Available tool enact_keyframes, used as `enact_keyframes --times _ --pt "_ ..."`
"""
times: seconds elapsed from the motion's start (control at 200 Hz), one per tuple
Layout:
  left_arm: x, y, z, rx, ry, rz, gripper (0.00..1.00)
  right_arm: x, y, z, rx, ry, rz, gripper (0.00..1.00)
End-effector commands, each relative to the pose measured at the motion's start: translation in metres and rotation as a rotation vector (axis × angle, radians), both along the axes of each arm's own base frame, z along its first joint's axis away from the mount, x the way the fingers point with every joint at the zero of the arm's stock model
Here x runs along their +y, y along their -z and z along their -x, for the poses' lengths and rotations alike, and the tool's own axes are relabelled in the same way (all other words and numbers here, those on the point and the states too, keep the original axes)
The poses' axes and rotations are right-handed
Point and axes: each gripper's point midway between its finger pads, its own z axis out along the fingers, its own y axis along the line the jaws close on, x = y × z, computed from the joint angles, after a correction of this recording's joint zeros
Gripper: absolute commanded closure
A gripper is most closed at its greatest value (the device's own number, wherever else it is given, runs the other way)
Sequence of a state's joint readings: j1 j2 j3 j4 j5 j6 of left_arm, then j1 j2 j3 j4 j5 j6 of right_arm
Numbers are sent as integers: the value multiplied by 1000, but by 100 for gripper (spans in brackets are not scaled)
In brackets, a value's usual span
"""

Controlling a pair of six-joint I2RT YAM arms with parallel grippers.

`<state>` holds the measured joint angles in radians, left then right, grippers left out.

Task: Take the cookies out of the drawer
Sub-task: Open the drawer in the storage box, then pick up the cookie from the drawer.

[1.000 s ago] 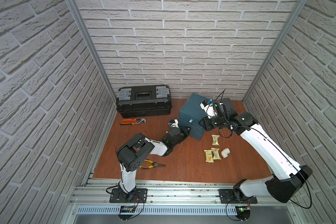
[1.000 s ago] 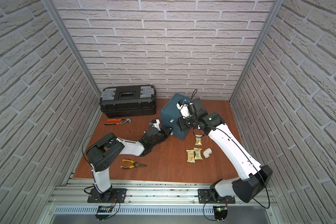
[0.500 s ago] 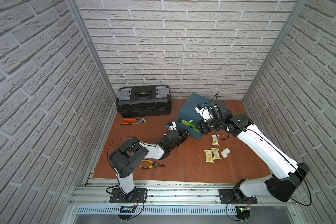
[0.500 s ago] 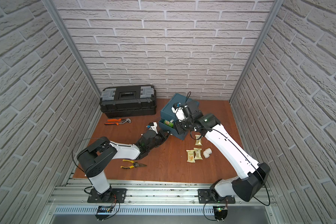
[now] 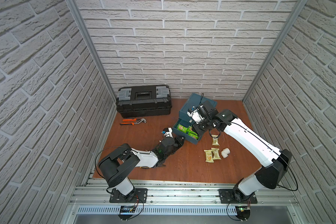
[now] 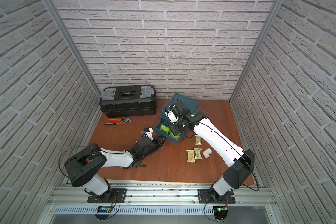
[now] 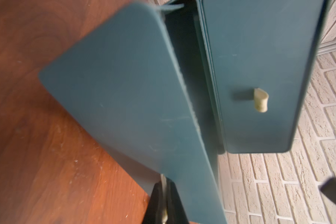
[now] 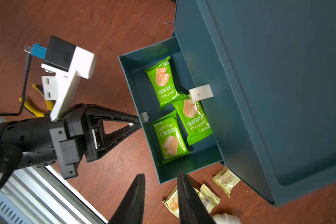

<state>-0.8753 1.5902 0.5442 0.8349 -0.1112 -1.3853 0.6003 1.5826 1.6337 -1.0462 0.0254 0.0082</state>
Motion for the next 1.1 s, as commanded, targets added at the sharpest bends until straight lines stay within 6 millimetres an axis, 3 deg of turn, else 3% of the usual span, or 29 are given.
enact_keyframes --times 0.0,0.48,0.785,1.095 --pt "11 -1 8 -24 -17 -37 100 0 -3 -1 -17 -57 64 66" --pt "42 2 31 -16 -26 -150 100 23 40 -7 96 -190 169 57" --pt "44 5 36 -23 -5 -190 100 35 57 -14 117 -209 169 50" --pt "43 9 36 -23 0 -206 100 71 64 -30 89 -236 138 43"
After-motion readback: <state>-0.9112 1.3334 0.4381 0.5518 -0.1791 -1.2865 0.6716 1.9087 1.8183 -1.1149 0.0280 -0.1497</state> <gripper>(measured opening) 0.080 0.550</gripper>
